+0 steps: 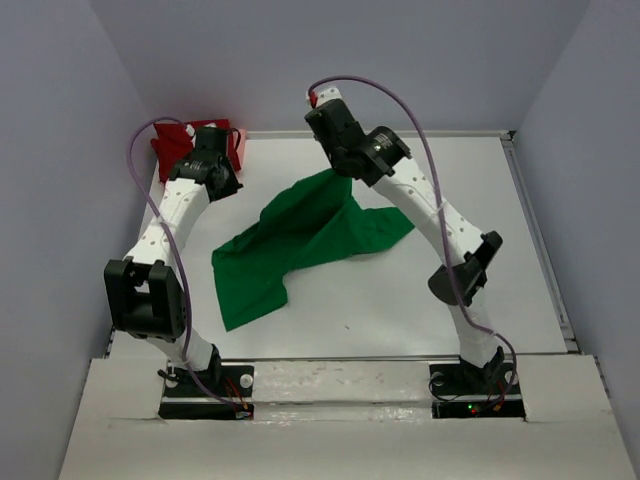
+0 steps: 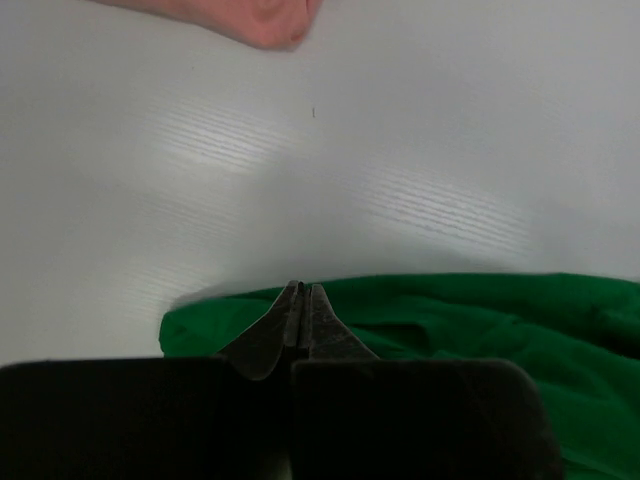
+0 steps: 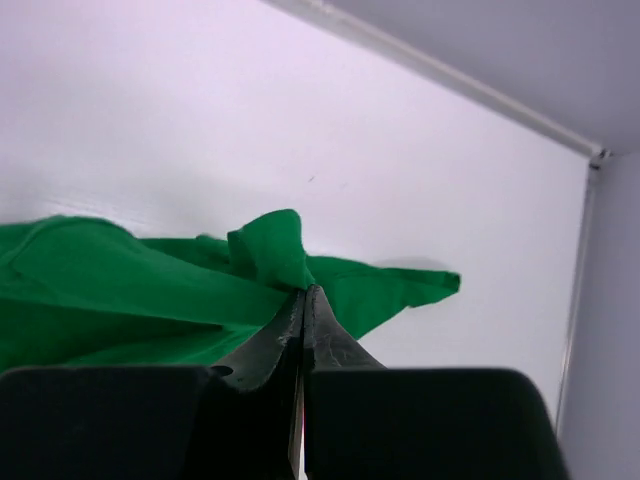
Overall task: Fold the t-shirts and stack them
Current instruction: Flatten out the tshirt
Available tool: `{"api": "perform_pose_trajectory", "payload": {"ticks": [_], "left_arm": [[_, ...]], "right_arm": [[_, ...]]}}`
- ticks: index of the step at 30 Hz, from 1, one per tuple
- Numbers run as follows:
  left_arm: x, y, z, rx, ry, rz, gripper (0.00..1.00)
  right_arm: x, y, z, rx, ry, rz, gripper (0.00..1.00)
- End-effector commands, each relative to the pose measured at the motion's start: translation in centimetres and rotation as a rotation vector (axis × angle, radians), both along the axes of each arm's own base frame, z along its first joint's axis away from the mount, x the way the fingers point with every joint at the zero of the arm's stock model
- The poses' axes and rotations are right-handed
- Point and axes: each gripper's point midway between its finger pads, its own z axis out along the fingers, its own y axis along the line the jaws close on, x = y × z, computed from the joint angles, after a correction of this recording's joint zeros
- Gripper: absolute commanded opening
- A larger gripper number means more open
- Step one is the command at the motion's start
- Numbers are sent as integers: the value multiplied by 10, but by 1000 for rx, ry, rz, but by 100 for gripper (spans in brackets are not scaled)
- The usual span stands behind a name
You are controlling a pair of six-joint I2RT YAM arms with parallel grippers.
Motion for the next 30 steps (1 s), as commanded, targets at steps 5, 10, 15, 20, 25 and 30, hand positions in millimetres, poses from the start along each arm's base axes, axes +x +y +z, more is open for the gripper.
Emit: {"api": "perform_pose_trajectory", "payload": {"ticks": [5,10,15,20,25,30], "left_arm": [[-14,-25,3,-58,-48,-87,4],[-23,-38,10,-72,-59,-127,4],[-29,-53,30,-100,-105,-182,4],[-31,-62,24,-103,-90,-199,4],[-32,-72,16,-101,-74,-211,4],[-39,-90,9,-106,-61,-243,4]], "right_arm": [[-29,-55,185,104,-440,-30,0],[-55,-87,265,219,-626,-25,0],[-69,-101,300,228,-729,-61,0],[-131,-89,356,295,-879,-55,0],[-173,-48,371,255,-952,-25,0],[-180,-33,361,152,-941,-23,0]]}}
